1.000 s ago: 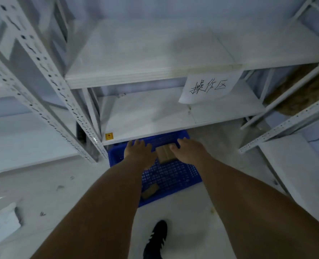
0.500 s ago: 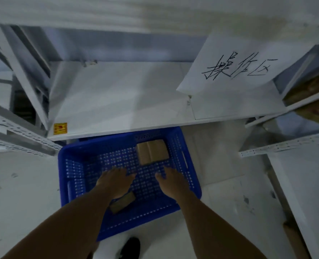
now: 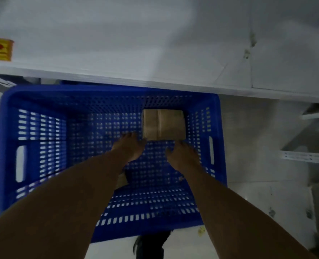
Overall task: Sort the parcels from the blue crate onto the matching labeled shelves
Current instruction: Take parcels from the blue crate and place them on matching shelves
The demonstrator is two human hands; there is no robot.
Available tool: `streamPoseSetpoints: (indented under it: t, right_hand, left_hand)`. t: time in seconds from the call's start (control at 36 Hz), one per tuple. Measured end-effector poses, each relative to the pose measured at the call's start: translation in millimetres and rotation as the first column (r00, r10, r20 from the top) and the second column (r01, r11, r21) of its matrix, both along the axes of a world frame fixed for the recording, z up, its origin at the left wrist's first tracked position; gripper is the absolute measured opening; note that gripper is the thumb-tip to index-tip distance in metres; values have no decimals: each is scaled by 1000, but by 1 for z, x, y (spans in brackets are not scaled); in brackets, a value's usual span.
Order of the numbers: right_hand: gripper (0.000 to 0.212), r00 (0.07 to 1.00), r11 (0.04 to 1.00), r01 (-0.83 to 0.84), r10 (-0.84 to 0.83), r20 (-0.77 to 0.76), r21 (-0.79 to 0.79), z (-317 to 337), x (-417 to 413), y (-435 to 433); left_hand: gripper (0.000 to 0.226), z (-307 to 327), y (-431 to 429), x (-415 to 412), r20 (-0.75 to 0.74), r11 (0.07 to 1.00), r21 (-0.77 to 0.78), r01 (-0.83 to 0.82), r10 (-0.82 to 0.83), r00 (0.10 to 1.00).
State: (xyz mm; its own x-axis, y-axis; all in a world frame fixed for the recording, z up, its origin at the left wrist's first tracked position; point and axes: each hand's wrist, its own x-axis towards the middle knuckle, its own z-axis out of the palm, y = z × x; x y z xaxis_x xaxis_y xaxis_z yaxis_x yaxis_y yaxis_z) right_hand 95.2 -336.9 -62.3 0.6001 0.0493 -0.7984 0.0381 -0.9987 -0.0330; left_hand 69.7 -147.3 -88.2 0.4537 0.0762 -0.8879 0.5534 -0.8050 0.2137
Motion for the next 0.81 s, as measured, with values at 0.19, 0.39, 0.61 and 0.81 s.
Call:
streamPoseSetpoints:
  t: [0.19,0.39,0.61,0.81]
  right_hand:
    - [63,929,932,343,-355,108,121,-100,38,-17]
    - [78,855,897,434,-438,278,78,-136,43,-4]
    - [86,744,751,637,-658,118,175,-138,38,-4]
    - [78,306,220,902,-933,-191,372,-91,-1,-4]
  left_hand:
    - [83,-90,-26,15,20,782,-187,-594,608,794]
    - [54,-121,-32,24,-52,530,-281,-800,824,564]
    - [51,-113,-28,9,-229,271,-342,-900,905,359]
    - [118,-89,-10,-13,-251,116,-383,-917,942,224]
